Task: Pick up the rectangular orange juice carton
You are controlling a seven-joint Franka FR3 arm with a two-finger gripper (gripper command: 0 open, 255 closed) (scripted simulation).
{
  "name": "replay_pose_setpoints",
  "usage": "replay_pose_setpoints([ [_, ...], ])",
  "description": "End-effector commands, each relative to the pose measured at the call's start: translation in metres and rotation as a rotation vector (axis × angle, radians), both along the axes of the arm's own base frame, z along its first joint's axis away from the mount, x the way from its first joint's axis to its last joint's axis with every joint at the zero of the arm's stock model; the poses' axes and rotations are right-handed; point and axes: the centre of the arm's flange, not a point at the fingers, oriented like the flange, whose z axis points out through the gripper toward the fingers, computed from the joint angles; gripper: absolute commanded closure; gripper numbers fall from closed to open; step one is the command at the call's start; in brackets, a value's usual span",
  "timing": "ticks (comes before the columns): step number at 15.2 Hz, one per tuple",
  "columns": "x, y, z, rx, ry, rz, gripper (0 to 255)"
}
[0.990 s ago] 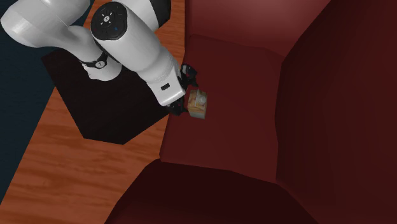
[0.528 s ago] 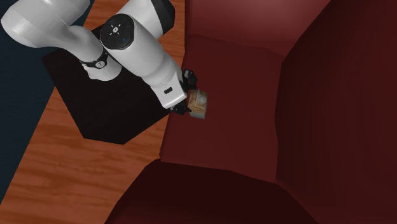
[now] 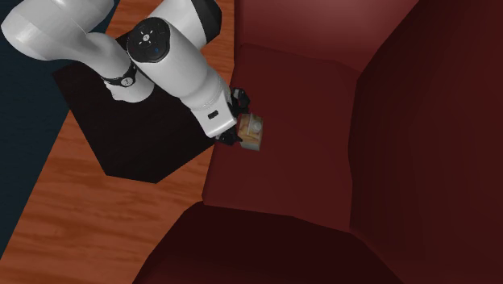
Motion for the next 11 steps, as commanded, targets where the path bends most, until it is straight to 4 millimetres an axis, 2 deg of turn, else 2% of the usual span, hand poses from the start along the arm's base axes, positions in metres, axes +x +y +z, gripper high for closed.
replay_pose_setpoints([
  [1, 0.0, 0.0, 0.004, -0.001, 0.002, 0.0, 255],
  [11, 0.0, 0.0, 0.057, -0.001, 0.002, 0.0, 255],
])
